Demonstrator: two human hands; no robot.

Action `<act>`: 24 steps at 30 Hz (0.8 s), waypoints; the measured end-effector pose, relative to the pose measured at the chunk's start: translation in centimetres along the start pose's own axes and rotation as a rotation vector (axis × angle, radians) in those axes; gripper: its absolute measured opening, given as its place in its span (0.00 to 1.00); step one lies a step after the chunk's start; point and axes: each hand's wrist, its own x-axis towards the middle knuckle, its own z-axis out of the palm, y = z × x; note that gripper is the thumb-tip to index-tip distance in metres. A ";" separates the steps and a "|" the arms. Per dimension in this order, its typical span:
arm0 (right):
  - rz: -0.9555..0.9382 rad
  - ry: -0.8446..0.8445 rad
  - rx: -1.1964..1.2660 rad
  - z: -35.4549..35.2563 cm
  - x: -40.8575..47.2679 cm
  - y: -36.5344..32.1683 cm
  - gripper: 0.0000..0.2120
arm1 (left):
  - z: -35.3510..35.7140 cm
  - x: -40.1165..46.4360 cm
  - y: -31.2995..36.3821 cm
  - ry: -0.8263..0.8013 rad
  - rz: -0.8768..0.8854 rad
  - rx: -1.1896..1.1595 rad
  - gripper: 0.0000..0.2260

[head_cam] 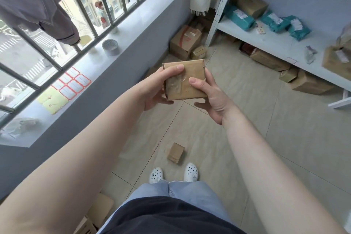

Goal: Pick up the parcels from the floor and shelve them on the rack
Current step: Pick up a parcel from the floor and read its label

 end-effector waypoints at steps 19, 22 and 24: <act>-0.134 -0.028 -0.055 -2.3 0.3 -2.1 0.43 | 1.3 -0.3 2.3 -0.004 -0.193 0.082 0.24; -0.149 0.037 -0.063 -2.5 0.4 -2.3 0.43 | 1.4 0.0 2.6 -0.010 -0.229 0.083 0.36; -0.148 0.077 -0.054 -2.5 0.4 -2.4 0.43 | 1.3 0.2 2.7 -0.072 -0.222 0.101 0.46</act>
